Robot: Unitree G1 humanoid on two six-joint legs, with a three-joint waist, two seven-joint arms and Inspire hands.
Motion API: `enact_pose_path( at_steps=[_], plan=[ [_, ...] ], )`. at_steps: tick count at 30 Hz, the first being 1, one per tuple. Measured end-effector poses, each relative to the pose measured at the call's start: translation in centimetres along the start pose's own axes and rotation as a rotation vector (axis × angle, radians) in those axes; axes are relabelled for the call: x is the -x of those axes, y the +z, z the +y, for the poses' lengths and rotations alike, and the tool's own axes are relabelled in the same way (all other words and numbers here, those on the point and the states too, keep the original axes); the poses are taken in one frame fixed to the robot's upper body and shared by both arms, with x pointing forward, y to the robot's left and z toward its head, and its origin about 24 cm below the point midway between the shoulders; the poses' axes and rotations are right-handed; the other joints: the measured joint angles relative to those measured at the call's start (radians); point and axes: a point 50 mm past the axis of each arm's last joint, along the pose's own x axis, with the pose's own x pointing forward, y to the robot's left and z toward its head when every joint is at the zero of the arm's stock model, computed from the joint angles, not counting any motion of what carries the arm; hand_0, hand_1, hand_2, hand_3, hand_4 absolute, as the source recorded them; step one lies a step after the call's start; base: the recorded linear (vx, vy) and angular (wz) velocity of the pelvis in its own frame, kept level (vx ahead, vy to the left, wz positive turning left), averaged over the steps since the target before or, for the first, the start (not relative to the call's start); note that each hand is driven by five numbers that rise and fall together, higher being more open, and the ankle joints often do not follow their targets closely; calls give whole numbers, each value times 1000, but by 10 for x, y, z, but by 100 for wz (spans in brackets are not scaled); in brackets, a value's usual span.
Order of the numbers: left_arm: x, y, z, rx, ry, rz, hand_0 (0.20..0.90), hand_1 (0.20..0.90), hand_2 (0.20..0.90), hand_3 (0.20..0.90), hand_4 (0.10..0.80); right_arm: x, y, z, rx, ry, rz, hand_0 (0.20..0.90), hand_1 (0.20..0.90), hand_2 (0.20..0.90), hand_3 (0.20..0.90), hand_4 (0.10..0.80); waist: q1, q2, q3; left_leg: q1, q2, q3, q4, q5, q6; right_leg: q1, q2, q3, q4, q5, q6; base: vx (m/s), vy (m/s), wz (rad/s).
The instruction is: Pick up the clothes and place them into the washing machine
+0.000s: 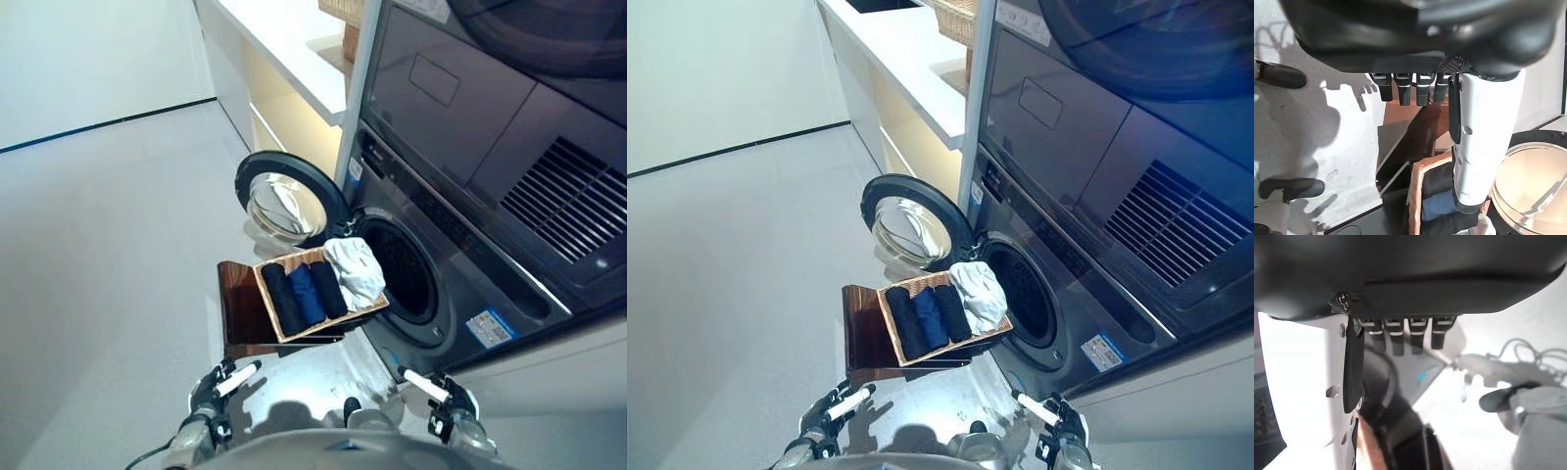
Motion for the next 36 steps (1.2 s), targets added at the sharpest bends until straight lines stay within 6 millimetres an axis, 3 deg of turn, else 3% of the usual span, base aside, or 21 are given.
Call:
enact_pose_path(
  at_steps=[7,9,10,11,12,14,17,18,19,23,27,28,29,31,32,34,36],
  plan=[
    [-2,4,-6,7,-12,-13,900,900,900,900,800,-2,3,-1,1,-7,-3,900,900,900,900,800,1,37,-3,-41,41,-5,16,13,-33,-72,40,-5,99,-68,-29,61,-143,4],
    [-5,12,-8,6,-16,-33,900,900,900,900,800,-2,3,-2,-5,-11,1,900,900,900,900,800,1,27,1,-86,42,-5,39,31,-50,-110,39,4,125,-83,-43,89,-201,24],
    [-7,18,-9,3,-21,-48,900,900,900,900,800,-1,2,-2,-20,-17,5,900,900,900,900,800,4,17,11,-122,34,1,85,33,-65,-128,44,7,144,-99,-63,123,-220,36],
    [-8,22,-11,7,-20,-56,900,900,900,900,800,-1,-1,-3,-18,-24,16,900,900,900,900,800,4,8,17,-140,29,5,100,63,-71,-121,51,-3,148,-97,-63,88,-83,40],
    [-10,26,-14,0,-24,-64,900,900,900,900,800,-1,-3,-6,-20,-37,26,900,900,900,900,800,6,-4,29,-156,32,13,131,73,-72,-118,39,-4,137,-88,-85,43,15,23],
    [-10,24,-19,-22,-43,-61,900,900,900,900,800,-1,-3,-12,-13,-54,27,900,900,900,900,800,23,-8,35,-159,30,37,145,100,-60,-118,43,0,138,-92,-91,49,9,0],
    [-12,31,-29,-42,-72,-77,900,900,900,900,800,-2,3,-9,-15,-45,13,900,900,900,900,800,27,10,49,-201,18,56,189,141,-65,-119,45,13,134,-100,-104,139,-6,18],
    [-15,41,-34,-48,-84,-100,900,900,900,900,800,-3,4,-8,-15,-47,13,900,900,900,900,800,27,-14,68,-292,-4,57,307,136,-73,-118,39,59,114,-88,-123,150,-1,12],
    [-15,44,-39,-42,-93,-113,900,900,900,900,800,-3,3,-11,-12,-62,14,900,900,900,900,800,52,-18,71,-306,-16,68,279,126,-56,-124,35,79,101,-86,-123,147,17,-12],
    [-15,41,-39,-37,-87,-102,900,900,900,900,800,-6,14,-8,-17,-62,-17,900,900,900,900,800,84,-11,82,-339,-20,68,153,125,-53,-136,40,126,91,-77,-130,266,41,-36],
    [-16,42,-49,-14,-107,-103,900,900,900,900,800,-11,37,-12,-18,-90,-85,900,900,900,900,800,94,36,147,-336,-32,103,44,121,-47,-80,42,201,0,-65,-113,312,94,-47],
    [-15,37,-53,7,-113,-92,900,900,900,900,800,-11,40,-19,-14,-104,-95,900,900,900,900,800,113,67,147,-321,-26,106,37,87,-33,-73,49,221,-37,-54,-91,310,156,-102],
    [-14,36,-55,29,-111,-90,900,900,900,900,800,-12,45,-19,-17,-105,-107,900,900,900,900,800,141,89,155,-317,-26,122,44,139,5,-54,55,240,-52,-52,-87,288,186,-118],
    [-14,37,-41,33,-70,-94,900,900,900,900,800,-10,31,-6,-39,-77,-67,900,900,900,900,800,168,57,170,-266,-46,172,63,177,34,-18,51,242,83,-90,-69,255,253,-83],
    [-13,36,-29,26,-40,-90,900,900,900,900,800,-8,23,3,-50,-57,-46,900,900,900,900,800,175,22,157,-254,-80,185,75,173,57,14,18,248,56,-135,-39,220,232,-57],
    [-14,39,-23,37,-15,-96,900,900,900,900,800,-7,20,6,-54,-53,-34,900,900,900,900,800,168,22,154,-262,-113,187,104,154,81,55,-24,250,-9,-95,5,238,164,-22],
    [-16,48,-26,36,-22,-122,900,900,900,900,800,-8,19,6,-52,-60,-18,900,900,900,900,800,166,25,154,-249,-134,198,105,146,97,56,-46,254,-6,-88,9,177,147,-8]
  ],
)
